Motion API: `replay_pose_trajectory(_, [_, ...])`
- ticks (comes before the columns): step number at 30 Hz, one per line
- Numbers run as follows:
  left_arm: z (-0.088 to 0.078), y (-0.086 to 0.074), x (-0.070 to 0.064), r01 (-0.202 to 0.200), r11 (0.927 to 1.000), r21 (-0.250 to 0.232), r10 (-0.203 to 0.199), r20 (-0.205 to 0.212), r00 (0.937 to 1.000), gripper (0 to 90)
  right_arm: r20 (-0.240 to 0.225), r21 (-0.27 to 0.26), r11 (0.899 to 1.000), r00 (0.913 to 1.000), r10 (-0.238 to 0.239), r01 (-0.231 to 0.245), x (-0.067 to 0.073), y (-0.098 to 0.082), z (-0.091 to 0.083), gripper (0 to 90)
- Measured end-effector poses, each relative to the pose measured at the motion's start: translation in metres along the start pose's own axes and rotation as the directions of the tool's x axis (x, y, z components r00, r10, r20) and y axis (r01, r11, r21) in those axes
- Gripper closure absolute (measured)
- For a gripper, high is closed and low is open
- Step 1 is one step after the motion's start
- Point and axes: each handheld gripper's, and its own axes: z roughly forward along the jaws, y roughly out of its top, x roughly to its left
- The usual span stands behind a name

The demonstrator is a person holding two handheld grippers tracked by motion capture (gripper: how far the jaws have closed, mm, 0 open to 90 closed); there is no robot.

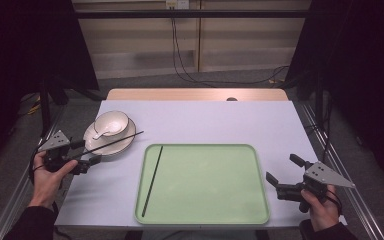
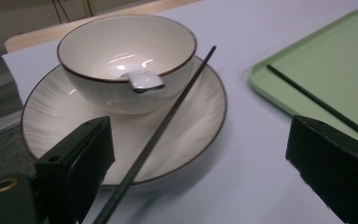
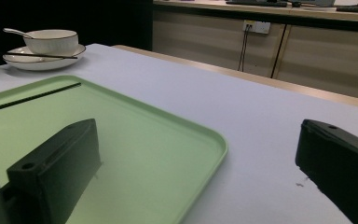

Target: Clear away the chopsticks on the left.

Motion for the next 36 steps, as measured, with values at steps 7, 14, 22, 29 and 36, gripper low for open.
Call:
replay_pose_trajectory(7, [0.014, 0.007, 0.009, -0.048, 0.9974, 0.054, 0.050, -0.035, 0.9981, 10.1, 0.000, 0.000, 1.000, 1.0000, 0.000, 0.000, 0.000, 0.000, 0.000, 0.0])
replay_pose_trajectory(14, [0.031, 0.005, 0.020, -0.071, 0.9890, 0.130, 0.072, 0.001, 0.9974, 38.6, -0.003, -0.001, 1.000, 1.0000, -0.003, 0.003, 0.000, 0.000, 0.000, 0.0])
replay_pose_trajectory(22, [0.042, 0.008, 0.023, -0.148, 0.9712, 0.187, 0.143, 0.039, 0.9890, 60.6, 0.004, 0.000, 1.000, 1.0000, 0.001, -0.001, 0.000, 0.000, 0.000, 0.0])
replay_pose_trajectory(29, [0.050, 0.009, 0.023, -0.173, 0.9630, 0.206, 0.160, 0.081, 0.9839, 70.7, 0.002, -0.001, 1.000, 1.0000, 0.004, -0.004, 0.000, 0.000, 0.000, 0.0])
replay_pose_trajectory(36, [0.056, 0.009, 0.021, -0.210, 0.9473, 0.242, 0.189, 0.107, 0.9761, 78.8, -0.003, -0.001, 1.000, 1.0000, -0.004, 0.004, -0.001, -0.001, 0.000, 0.0])
